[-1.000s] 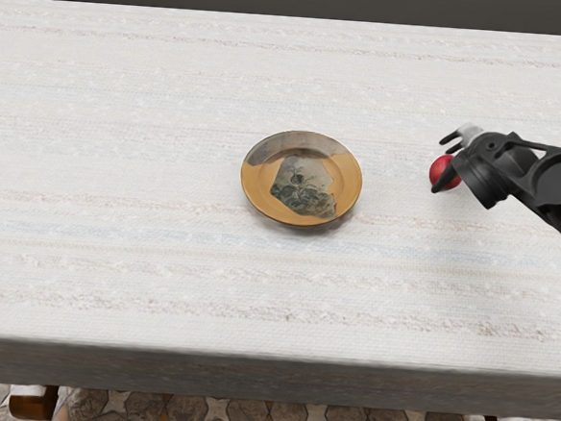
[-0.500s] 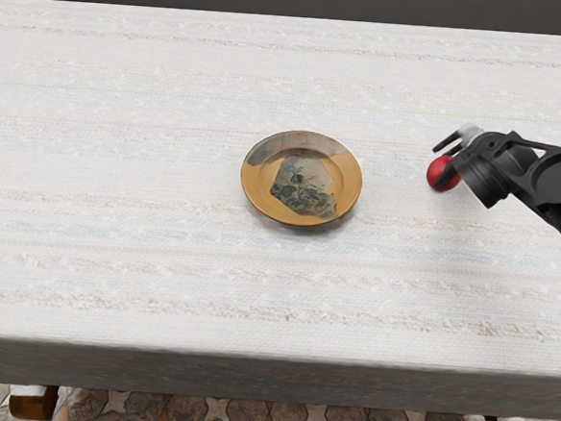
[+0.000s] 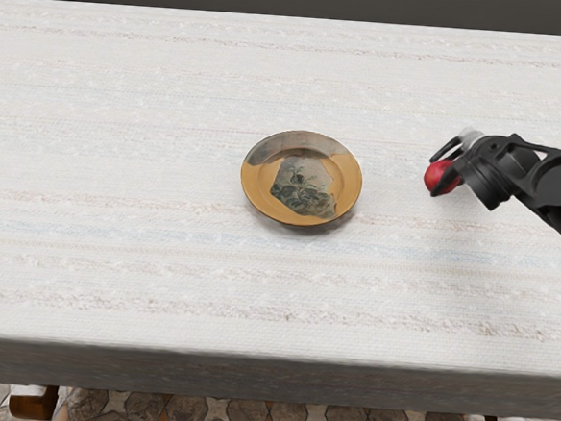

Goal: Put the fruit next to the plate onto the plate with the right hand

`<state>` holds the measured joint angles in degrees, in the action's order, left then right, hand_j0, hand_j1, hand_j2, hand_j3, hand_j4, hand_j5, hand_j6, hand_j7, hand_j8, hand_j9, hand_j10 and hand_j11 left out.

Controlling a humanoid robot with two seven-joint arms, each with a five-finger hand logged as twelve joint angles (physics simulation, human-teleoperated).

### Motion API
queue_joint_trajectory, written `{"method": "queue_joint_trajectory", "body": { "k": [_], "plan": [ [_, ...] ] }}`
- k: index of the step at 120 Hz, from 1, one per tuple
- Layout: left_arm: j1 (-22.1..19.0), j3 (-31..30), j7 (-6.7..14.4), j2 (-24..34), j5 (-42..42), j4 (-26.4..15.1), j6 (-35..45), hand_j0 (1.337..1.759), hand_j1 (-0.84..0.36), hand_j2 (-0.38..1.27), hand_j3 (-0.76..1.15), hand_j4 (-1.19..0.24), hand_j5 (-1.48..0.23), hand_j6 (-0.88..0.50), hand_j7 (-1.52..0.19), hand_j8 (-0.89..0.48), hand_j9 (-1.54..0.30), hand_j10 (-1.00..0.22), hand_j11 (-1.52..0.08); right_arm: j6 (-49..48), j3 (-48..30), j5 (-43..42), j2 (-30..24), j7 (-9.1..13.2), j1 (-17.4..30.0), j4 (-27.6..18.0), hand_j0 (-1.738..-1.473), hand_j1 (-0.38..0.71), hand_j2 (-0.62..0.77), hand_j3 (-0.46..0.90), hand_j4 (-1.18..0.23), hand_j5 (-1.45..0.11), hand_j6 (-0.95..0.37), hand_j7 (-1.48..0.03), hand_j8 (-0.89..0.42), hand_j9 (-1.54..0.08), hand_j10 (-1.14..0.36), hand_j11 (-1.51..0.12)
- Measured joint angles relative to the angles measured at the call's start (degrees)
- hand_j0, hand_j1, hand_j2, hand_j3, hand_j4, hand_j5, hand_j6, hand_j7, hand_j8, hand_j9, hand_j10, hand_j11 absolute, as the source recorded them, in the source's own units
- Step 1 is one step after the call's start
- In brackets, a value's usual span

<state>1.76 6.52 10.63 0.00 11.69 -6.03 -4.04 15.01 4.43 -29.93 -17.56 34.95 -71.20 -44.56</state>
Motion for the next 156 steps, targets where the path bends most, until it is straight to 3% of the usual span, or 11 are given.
{"method": "queue_joint_trajectory", "body": {
  "k": [18, 30, 49, 77, 116, 133, 156],
  "plan": [
    [0.0, 0.0, 0.0, 0.0, 0.0, 0.0, 0.0, 1.658, 0.06, 0.05, 0.0, -0.25, -0.32, -0.25, -0.32, -0.25, -0.32, -0.25, -0.32, -2.0, -2.3, 0.5, -0.5, 0.0, -0.1, 0.0, -1.646, 0.21, 0.4, 0.0, -0.83, -1.11, -0.39, -1.09, -0.36, -1.13, -0.72, -1.14],
    [0.0, 0.0, 0.0, 0.0, 0.0, 0.0, 0.0, 1.658, 0.06, 0.05, 0.0, -0.25, -0.32, -0.25, -0.32, -0.25, -0.32, -0.25, -0.32, -4.3, -5.1, 1.1, -1.8, 0.0, -0.4, -0.3, -1.65, 0.26, 0.5, 0.0, -0.83, -1.15, -0.37, -1.11, -0.36, -1.15, -0.77, -1.16],
    [0.0, 0.0, 0.0, 0.0, 0.0, 0.0, 0.0, 1.658, 0.06, 0.05, 0.0, -0.25, -0.32, -0.25, -0.32, -0.25, -0.32, -0.25, -0.32, -9.3, -8.5, 5.4, -4.5, 0.0, -1.6, -1.1, -1.654, 0.31, 0.51, 0.0, -0.83, -1.19, -0.32, -1.12, -0.31, -1.18, -0.81, -1.19],
    [0.0, 0.0, 0.0, 0.0, 0.0, 0.0, 0.0, 1.658, 0.06, 0.05, 0.0, -0.25, -0.32, -0.25, -0.32, -0.25, -0.32, -0.25, -0.32, -12.6, -9.5, 12.7, -5.1, 0.0, -6.0, -6.0, -1.657, 0.35, 0.55, 0.0, -0.83, -1.22, -0.3, -1.13, -0.29, -1.19, -0.83, -1.2],
    [0.0, 0.0, 0.0, 0.0, 0.0, 0.0, 0.0, 1.658, 0.06, 0.05, 0.0, -0.25, -0.32, -0.25, -0.32, -0.25, -0.32, -0.25, -0.32, -13.0, -10.2, 14.1, 0.2, 0.0, -6.9, -7.2, -1.658, 0.38, 0.58, 0.0, -0.83, -1.22, -0.35, -1.13, -0.34, -1.18, -0.85, -1.19],
    [0.0, 0.0, 0.0, 0.0, 0.0, 0.0, 0.0, 1.658, 0.06, 0.05, 0.0, -0.25, -0.32, -0.25, -0.32, -0.25, -0.32, -0.25, -0.32, -11.7, -10.2, 13.8, 1.5, 0.0, -6.7, -7.0, -1.658, 0.15, 0.27, 0.0, -0.53, -0.76, -0.28, -0.71, -0.27, -0.74, -0.53, -0.74],
    [0.0, 0.0, 0.0, 0.0, 0.0, 0.0, 0.0, 1.658, 0.06, 0.05, 0.0, -0.25, -0.32, -0.25, -0.32, -0.25, -0.32, -0.25, -0.32, -11.2, -10.3, 13.7, 1.6, 0.0, -6.8, -6.9, -1.658, -0.11, 0.1, 0.0, -0.25, -0.35, -0.15, -0.33, -0.15, -0.34, -0.25, -0.34]
  ]
}}
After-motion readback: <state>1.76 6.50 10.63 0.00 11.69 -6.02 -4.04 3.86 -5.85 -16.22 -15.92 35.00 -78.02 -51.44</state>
